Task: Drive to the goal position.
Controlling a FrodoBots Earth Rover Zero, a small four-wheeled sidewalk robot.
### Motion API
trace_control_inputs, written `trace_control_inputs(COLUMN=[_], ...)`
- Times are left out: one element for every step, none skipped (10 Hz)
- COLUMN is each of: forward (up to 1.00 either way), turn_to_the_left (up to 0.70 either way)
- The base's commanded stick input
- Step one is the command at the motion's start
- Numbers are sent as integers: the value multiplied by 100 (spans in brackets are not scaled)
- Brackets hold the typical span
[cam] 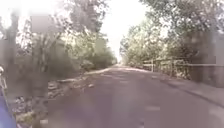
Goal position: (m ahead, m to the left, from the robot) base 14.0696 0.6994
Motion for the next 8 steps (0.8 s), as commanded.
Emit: trace_control_inputs(forward=[70,70,70,70,70,70,70,70], turn_to_the_left=[0,0,0,0,0,0,0,0])
